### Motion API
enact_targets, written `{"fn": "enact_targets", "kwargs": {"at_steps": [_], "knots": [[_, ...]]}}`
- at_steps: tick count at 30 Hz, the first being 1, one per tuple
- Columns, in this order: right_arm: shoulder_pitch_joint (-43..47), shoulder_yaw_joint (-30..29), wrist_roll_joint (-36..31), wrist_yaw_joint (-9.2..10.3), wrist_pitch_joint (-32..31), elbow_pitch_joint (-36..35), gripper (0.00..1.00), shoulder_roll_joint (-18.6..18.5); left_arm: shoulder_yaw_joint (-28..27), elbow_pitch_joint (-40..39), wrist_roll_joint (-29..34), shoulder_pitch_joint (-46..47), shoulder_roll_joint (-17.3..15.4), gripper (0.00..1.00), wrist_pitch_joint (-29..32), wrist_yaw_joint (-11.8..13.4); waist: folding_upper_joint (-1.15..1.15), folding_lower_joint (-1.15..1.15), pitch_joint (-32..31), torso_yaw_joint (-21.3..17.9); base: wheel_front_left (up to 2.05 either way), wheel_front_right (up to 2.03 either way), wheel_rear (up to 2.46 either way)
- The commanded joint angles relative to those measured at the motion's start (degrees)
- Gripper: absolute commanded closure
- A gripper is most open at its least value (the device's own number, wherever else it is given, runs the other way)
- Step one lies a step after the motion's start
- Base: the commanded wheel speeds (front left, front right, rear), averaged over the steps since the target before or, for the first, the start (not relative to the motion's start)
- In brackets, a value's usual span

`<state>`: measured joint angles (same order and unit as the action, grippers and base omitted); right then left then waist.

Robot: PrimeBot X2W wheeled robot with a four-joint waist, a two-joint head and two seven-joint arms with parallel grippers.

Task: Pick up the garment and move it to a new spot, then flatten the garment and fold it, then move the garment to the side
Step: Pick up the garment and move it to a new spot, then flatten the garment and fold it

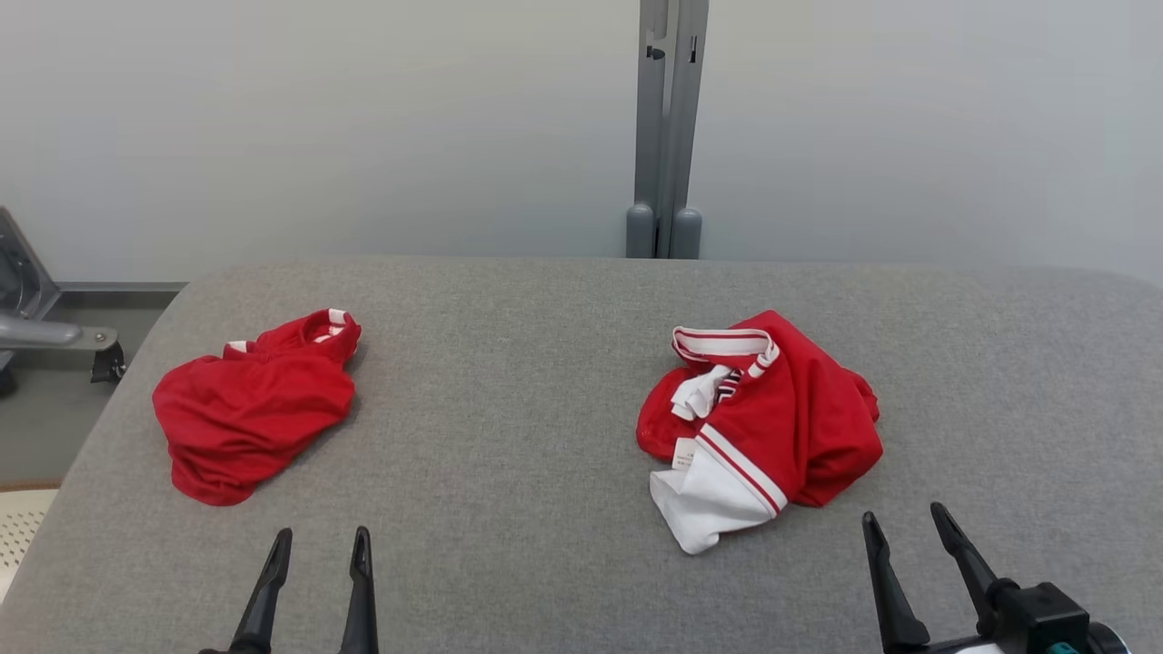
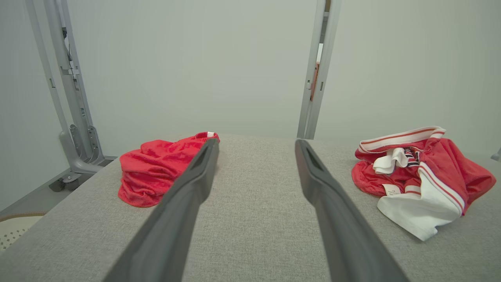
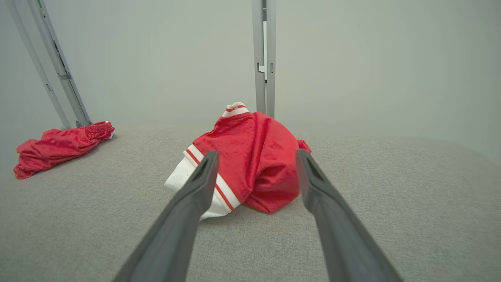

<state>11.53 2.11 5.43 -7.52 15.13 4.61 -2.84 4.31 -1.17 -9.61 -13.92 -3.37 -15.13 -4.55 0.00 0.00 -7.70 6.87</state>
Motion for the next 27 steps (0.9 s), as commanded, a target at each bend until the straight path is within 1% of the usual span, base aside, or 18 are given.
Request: {"fn": "enact_targets", "kwargs": {"at_steps": [1, 7, 10, 13, 19, 27], "knots": [[1.37, -0.27, -0.05, 0.05, 0.04, -0.32, 0.0, -0.1, -0.07, -0.02, 1.0, -1.05, 0.17, 0.0, -0.03, -0.56, 0.0, 0.0, -0.74, 0.35, 0.0, 0.0, 0.0], [3.21, -0.44, 0.24, 0.05, 0.04, -0.75, 0.0, -0.1, -0.34, 0.82, 2.0, -1.46, 0.43, 0.0, -0.03, -1.3, 0.0, 0.0, -1.21, -0.06, 0.0, 0.0, 0.0], [3.11, -0.65, -0.85, 0.05, 0.04, -0.9, 0.0, -0.1, -0.03, 1.3, 2.34, -1.35, 0.47, 0.0, -0.03, -1.56, 0.0, 0.0, -1.09, -0.35, 0.0, 0.0, 0.0], [2.79, -0.46, -1.26, 0.05, 0.04, -0.97, 0.0, -0.1, 0.4, 1.82, 1.62, -1.14, 0.48, 0.0, -0.03, -1.91, 0.0, 0.0, -0.91, -0.55, 0.0, 0.0, 0.0], [2.27, 0.18, -0.56, 0.05, 0.04, -0.91, 0.0, -0.1, 0.89, 2.61, 1.25, -0.61, 0.48, 0.0, -0.03, -2.14, 0.0, 0.0, -0.54, -0.89, 0.0, 0.0, 0.0], [1.92, 0.42, -0.34, 0.05, 0.04, -0.95, 0.0, -0.1, 1.56, 2.76, 2.3, 0.01, 0.48, 0.0, -0.03, -2.05, 0.0, 0.0, -0.28, -1.34, 0.0, 0.0, 0.0]]}}
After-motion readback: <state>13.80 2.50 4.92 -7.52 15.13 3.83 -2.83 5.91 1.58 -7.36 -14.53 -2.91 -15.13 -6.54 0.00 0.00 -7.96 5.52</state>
